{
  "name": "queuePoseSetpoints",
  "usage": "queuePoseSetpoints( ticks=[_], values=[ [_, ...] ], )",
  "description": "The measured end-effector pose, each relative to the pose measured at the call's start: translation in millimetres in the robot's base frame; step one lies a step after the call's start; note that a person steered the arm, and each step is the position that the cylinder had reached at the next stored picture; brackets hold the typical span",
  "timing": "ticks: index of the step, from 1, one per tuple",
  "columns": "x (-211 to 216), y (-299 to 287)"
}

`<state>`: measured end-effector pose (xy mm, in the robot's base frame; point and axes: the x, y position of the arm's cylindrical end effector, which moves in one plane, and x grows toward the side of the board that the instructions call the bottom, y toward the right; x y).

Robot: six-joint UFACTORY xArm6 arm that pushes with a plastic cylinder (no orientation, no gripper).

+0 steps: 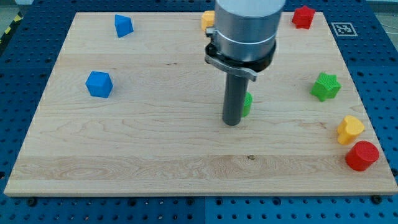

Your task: Place the green circle towards the bottom left of the green star

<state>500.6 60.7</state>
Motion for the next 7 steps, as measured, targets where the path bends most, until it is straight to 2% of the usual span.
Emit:
queuePoseSetpoints(
  ticks=[2,4,5,6,7],
  values=[
    [0.0,28.8],
    [0.4,-25.5],
    [-15.4,-37.5],
    [-23.3,-35.6],
    [-23.3,-10.0]
  ],
)
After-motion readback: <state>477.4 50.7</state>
